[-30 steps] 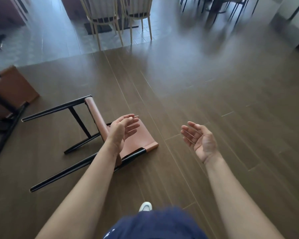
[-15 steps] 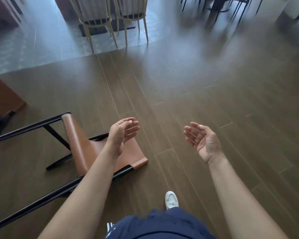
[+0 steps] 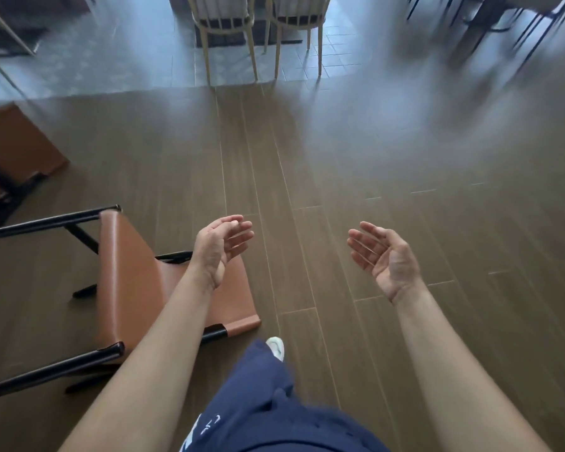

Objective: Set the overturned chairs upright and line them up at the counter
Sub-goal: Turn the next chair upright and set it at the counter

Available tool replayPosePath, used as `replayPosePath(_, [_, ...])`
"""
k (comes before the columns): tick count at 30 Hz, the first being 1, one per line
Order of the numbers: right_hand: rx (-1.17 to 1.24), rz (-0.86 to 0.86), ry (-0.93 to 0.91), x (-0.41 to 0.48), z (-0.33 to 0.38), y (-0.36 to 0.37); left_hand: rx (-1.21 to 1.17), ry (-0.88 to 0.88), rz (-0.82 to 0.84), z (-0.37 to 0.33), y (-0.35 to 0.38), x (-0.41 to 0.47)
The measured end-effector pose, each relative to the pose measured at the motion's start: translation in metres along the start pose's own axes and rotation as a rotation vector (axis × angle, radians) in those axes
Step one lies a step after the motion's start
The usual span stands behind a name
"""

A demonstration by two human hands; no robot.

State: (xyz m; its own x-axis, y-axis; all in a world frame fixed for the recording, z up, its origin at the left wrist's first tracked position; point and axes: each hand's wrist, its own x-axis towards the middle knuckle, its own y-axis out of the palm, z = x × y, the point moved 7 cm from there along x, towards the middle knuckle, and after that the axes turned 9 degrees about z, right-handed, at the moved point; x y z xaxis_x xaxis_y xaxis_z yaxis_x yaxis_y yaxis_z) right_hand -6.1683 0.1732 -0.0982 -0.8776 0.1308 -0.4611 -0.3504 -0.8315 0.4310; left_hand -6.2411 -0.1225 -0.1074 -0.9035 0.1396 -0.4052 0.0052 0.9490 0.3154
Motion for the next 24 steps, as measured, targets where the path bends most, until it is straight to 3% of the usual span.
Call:
replayPosePath(13, [-0.071,0.166,0.052,0.181,0.069,0.071,-0.024,0.01,-0.102,-0.058,0.006,0.142])
replayPosePath(24, [-0.138,0.309,0.207,0.298,0.085,0.141,-0.123,0.056,-0.332,-0.092,-0.024,0.192])
